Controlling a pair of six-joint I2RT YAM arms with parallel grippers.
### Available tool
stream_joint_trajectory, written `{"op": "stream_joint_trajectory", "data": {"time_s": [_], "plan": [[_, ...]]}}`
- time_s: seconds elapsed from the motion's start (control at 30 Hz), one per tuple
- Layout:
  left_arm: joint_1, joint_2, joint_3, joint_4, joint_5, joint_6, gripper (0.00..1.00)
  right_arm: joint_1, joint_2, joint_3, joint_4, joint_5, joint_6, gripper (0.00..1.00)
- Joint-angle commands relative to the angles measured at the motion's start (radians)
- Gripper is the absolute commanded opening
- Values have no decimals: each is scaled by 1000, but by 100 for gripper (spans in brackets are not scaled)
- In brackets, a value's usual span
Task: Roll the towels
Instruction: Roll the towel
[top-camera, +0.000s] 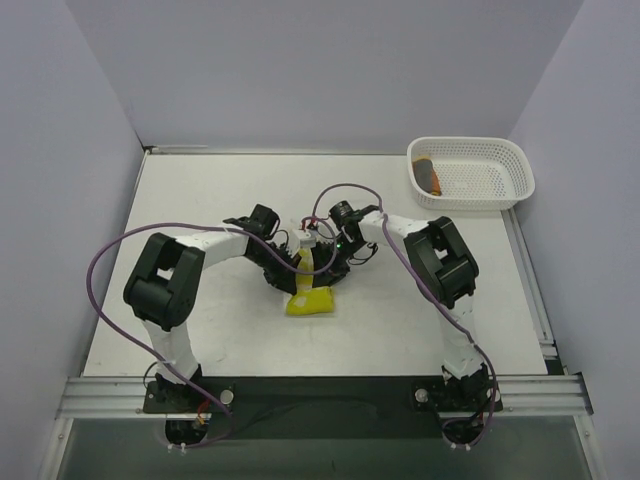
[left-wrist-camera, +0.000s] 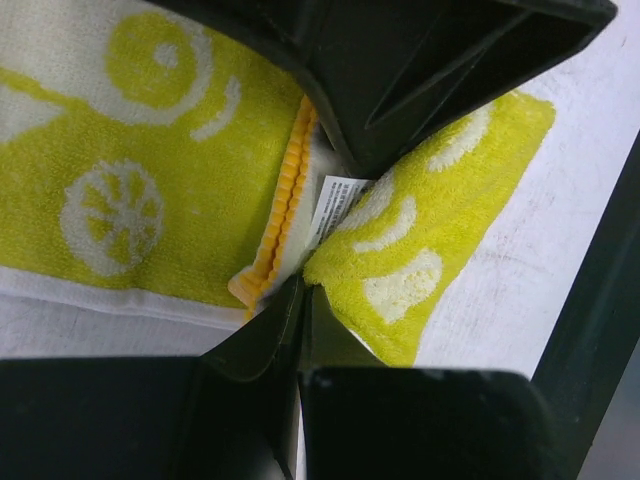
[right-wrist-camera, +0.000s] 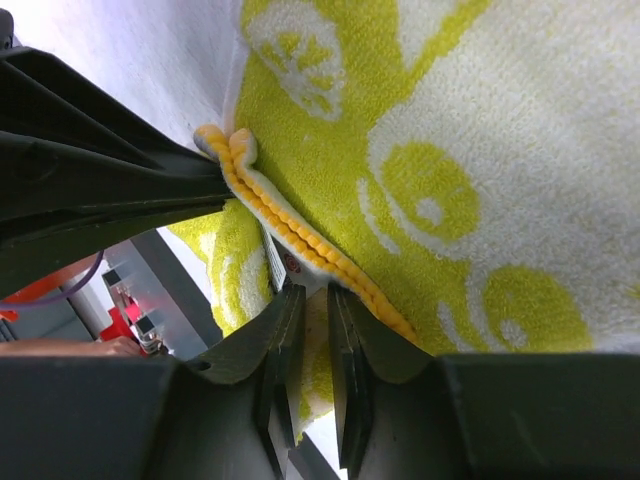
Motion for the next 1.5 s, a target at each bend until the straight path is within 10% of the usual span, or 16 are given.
{"op": "stream_joint_trajectory", "data": {"time_s": [0.0,0.33,0.77,1.1,1.47], "plan": [[-5,7,29,55,-48,-16,0,-9,-39,29,-43,104,-9,18],[-39,-23,-3,38,-65,-6,0,-131,-150,30,-50,-20,70,46],[-45,-5,23,41,-65,-47,0,-75,-171,-117,-59,-122,52,51],[-31,-26,0,40,-77,-38,12,-44,-76,-135,-83,64,1,12],[121,-250,-138,-34,-80,174,39,-29,-44,-120,-112,142,-8,5]]}}
